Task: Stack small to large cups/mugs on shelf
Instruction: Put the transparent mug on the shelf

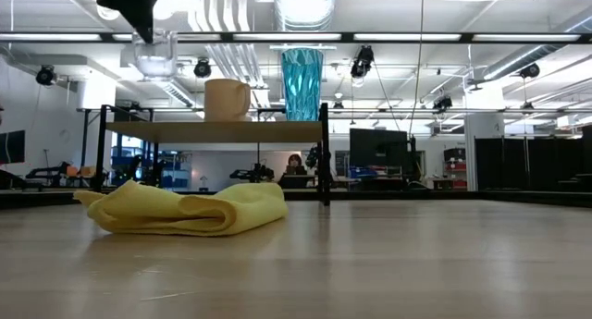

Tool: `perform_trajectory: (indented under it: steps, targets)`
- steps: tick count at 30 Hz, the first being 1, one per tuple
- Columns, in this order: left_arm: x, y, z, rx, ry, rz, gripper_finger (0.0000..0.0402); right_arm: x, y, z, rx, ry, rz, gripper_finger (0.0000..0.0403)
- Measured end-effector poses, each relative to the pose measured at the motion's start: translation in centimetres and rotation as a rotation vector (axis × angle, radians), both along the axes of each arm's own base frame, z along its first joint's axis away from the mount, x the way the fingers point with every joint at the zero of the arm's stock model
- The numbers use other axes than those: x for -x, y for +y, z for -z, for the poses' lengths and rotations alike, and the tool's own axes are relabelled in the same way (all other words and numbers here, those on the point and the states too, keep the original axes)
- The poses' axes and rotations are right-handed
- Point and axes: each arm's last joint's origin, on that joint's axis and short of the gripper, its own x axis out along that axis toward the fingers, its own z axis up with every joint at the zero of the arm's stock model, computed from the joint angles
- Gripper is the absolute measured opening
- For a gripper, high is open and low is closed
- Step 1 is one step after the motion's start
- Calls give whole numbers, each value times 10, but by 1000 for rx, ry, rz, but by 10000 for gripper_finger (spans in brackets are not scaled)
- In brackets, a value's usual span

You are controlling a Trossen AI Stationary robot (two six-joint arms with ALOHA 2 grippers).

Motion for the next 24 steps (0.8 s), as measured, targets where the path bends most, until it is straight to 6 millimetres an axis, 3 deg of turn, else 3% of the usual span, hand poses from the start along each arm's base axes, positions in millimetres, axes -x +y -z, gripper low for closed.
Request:
perform_trajectory:
  steps: [7,14,24]
  targets:
    - [5,38,5,-31,100,-6,0,-8,0,8,-8,8,11,9]
    - [4,73,15,55,58,16,0,-14,1,15,-41,30,61,9]
    - [5,110,34,147,117,-24,0,-17,1,18,-65,38,94,9]
